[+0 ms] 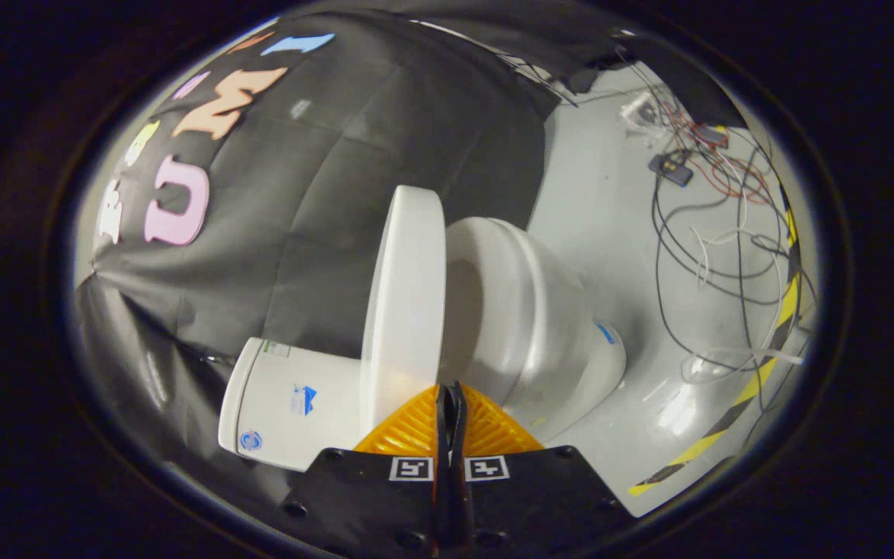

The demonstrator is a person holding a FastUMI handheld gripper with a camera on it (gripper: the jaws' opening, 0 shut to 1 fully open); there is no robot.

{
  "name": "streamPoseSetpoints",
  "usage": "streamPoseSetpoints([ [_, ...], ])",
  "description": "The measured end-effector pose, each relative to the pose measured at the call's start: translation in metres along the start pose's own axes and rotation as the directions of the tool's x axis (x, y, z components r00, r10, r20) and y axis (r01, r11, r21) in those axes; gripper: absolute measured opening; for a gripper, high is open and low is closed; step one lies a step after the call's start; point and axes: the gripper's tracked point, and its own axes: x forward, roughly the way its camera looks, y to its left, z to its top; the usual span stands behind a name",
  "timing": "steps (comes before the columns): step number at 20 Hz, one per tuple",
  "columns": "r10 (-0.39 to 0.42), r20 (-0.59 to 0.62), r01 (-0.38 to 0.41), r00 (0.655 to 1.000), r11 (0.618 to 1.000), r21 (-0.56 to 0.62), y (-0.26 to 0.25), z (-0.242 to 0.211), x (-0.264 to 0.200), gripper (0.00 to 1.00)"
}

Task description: Open the toilet lid.

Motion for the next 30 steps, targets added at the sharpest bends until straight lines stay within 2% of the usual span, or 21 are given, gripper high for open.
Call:
streamPoseSetpoints([
  [3,-0.037,0.0,0.037,0.999,0.995,-0.095,0.014,0.006,-0.004,0.01],
  [8,-0.046,0.072,0.059,0.996,0.981,-0.186,0.05,0.017,-0.015,0.0],
  [13,-0.09,0.115,0.128,0.989,0.918,-0.376,0.082,0.021,-0.023,0.01],
  [19,-0.102,0.156,0.165,0.982,0.865,-0.474,0.114,0.022,-0.03,0.0],
  [24,-0.108,0.16,0.177,0.981,0.84,-0.513,0.132,0.018,-0.034,0.0],
  [30,-0.12,0.171,0.198,0.978,0.788,-0.583,0.152,0.015,-0.036,0.0],
])
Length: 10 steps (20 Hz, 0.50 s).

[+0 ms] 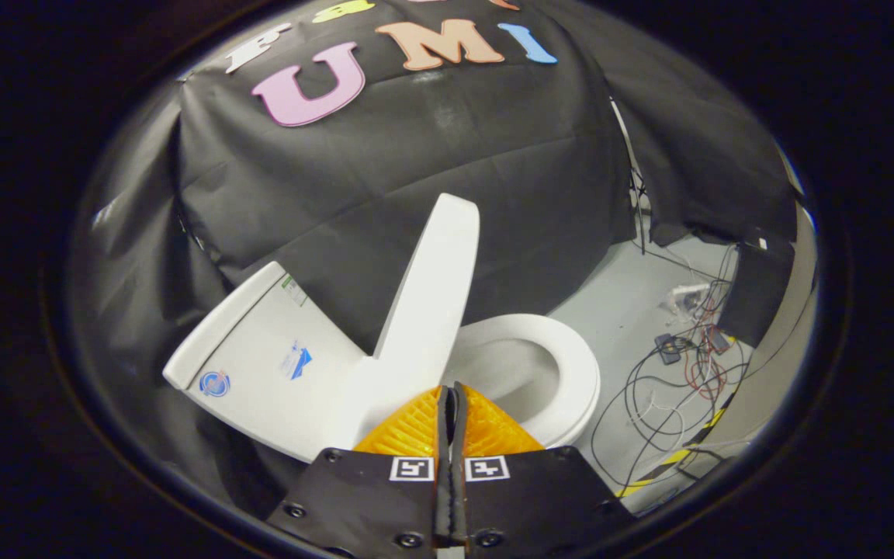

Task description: Open the toilet lid.

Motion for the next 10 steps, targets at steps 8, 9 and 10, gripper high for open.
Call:
streamPoseSetpoints([
  [8,-0.009,0.035,0.013,0.999,0.993,-0.119,0.036,0.016,-0.008,0.0],
  [9,-0.01,0.039,0.015,0.999,0.991,-0.133,0.04,0.017,-0.007,0.01],
  [10,-0.008,0.043,0.014,0.999,0.989,-0.144,0.044,0.018,-0.008,0.0],
])
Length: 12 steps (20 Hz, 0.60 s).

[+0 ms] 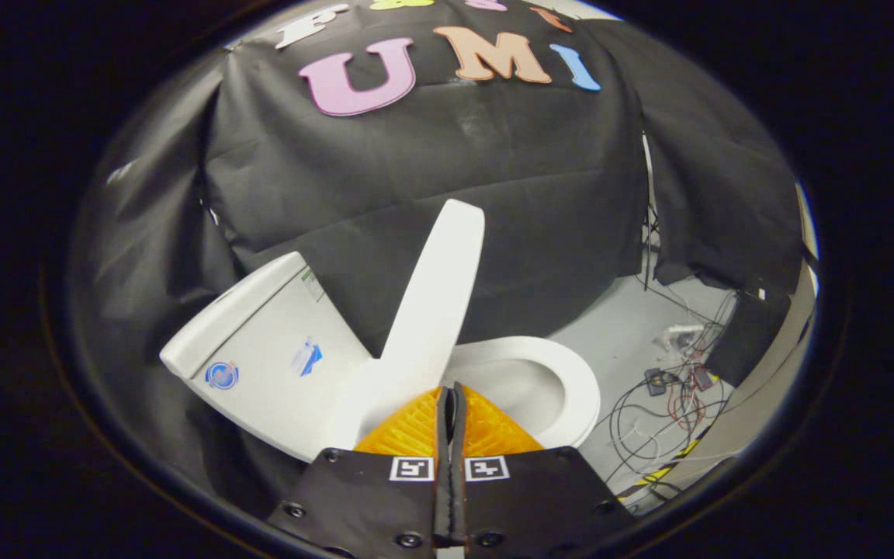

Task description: Open the toilet lid.

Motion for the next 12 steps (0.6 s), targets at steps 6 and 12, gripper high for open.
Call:
streamPoseSetpoints([
  [6,0.009,0.018,-0.008,1.0,0.998,-0.059,0.014,0.01,-0.003,0.0],
  [12,0.01,0.034,-0.006,0.999,0.995,-0.098,0.029,0.015,-0.005,0.0],
])
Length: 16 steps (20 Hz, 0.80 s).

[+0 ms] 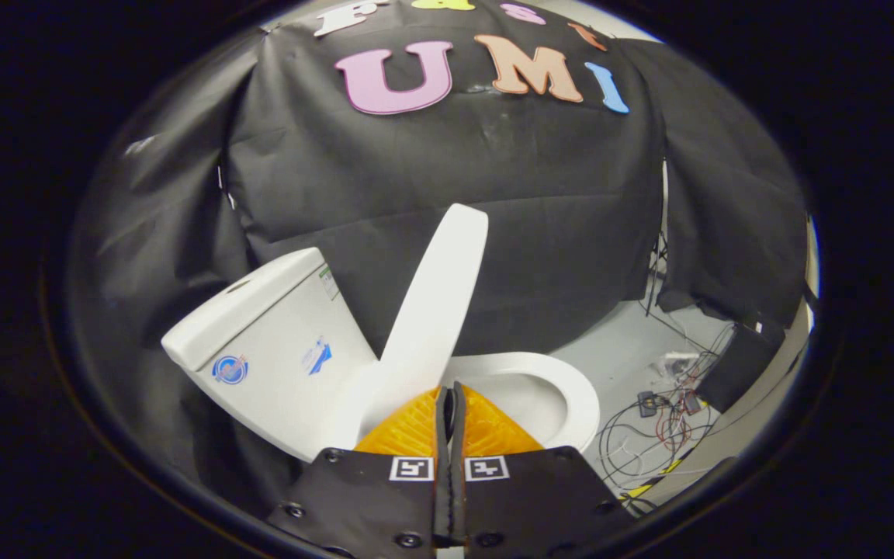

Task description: Open the toilet lid.

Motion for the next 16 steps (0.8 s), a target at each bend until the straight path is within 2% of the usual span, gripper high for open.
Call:
streamPoseSetpoints([
  [16,0.007,0.036,-0.004,0.999,0.997,-0.082,0.032,0.012,-0.003,0.0],
])
